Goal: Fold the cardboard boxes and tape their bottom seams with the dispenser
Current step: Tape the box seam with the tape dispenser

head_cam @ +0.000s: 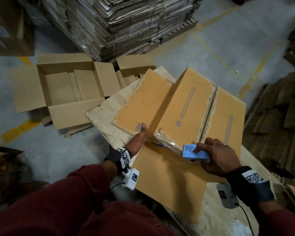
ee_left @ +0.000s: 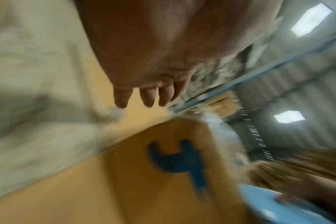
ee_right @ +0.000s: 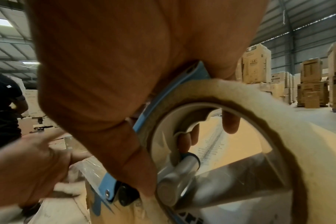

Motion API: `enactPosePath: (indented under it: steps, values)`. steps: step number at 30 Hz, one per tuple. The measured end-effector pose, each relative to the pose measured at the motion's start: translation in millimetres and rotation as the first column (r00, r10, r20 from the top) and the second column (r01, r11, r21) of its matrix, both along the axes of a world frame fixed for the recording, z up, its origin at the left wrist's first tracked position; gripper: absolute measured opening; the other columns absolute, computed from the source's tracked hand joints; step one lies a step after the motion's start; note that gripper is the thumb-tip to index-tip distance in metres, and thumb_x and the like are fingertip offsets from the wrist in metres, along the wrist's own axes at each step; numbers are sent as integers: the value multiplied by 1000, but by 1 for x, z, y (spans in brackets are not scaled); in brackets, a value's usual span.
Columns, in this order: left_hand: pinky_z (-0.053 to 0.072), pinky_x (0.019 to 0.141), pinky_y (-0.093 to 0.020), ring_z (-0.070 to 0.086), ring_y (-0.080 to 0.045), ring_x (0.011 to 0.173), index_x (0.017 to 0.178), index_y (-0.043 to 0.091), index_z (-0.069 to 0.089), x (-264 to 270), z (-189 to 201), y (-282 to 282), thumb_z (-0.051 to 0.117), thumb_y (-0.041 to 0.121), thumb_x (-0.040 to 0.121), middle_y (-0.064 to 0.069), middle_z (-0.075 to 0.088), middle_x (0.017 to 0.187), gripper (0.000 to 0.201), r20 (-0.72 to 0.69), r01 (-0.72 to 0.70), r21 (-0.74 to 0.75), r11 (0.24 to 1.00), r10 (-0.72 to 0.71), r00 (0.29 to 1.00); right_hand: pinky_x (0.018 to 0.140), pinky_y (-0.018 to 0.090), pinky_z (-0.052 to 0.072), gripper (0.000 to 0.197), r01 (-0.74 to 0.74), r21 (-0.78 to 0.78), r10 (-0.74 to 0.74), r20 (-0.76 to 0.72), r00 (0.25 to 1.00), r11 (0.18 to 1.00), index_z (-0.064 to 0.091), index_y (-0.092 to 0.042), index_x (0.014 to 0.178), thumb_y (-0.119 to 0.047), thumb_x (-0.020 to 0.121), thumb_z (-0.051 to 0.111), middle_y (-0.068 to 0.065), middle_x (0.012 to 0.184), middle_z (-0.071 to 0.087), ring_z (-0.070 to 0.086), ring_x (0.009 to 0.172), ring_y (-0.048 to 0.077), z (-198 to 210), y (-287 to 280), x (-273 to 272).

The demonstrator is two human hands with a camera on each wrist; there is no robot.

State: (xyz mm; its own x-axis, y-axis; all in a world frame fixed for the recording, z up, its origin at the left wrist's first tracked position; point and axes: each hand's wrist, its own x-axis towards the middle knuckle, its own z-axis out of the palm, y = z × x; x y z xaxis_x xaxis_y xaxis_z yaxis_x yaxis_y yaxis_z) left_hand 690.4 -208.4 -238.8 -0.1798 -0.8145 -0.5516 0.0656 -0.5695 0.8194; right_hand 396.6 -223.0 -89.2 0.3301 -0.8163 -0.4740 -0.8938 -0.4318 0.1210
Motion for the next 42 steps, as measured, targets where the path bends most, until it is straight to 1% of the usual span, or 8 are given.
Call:
enactPosePath:
  steps: [3,6,9,12,16,23,31,42]
  values:
    - [18,127,-35,26,-12,154,161,23,34,-4,40,-3,24,99,75,2,31,167,115,258,63,-376,924,40,965,67,36,44,68,-66,26,68,-111,992,997,39,-47,145,-45,80,59,-2,108,49,55,101,26,1,0,1]
    - [14,128,-36,21,-13,156,162,17,30,-35,65,4,49,78,87,0,30,168,98,660,550,-632,546,7,751,77,40,43,73,-155,93,170,-194,966,984,5,-53,157,-50,97,46,3,127,41,49,113,29,7,-5,-2]
    - [10,130,-44,22,-22,157,161,10,29,-62,33,2,63,63,88,-8,29,168,96,903,877,-427,222,49,427,81,40,45,63,-220,174,254,-211,944,960,7,-56,156,-50,103,39,7,132,39,54,110,33,17,-10,-2]
    - [21,125,-45,41,-26,149,156,10,41,-63,2,-5,81,29,75,-10,42,161,93,963,969,-213,128,192,187,69,36,48,59,-258,217,304,-214,928,941,11,-58,155,-48,104,39,9,136,40,58,89,33,24,-10,-3]
    - [24,122,-43,44,-28,147,157,9,30,-60,-6,-8,71,9,81,-13,43,160,86,917,953,-297,51,294,270,62,34,42,59,-209,245,246,-129,961,947,7,-63,153,-55,104,39,7,127,40,47,73,28,32,-3,-22]
    - [15,124,-38,40,-25,148,165,15,9,-56,-1,-12,36,18,95,-12,41,162,75,927,956,-293,6,245,282,66,38,49,60,-174,224,192,-61,979,959,5,-68,150,-64,100,38,-2,108,30,54,78,28,40,9,-62]
    - [25,124,-45,30,-29,154,161,9,32,-57,0,-16,39,18,91,-13,28,168,71,947,960,-278,29,176,268,70,34,44,58,-16,176,40,-131,991,984,2,-76,143,-68,98,38,-2,116,38,44,81,17,47,44,-178]
    - [24,125,-46,19,-25,158,165,22,23,-18,11,-58,35,33,109,-5,19,172,58,981,985,-171,33,100,167,62,30,39,64,-123,179,153,-163,975,976,23,-61,152,-47,96,53,4,123,53,64,96,30,31,37,-117]
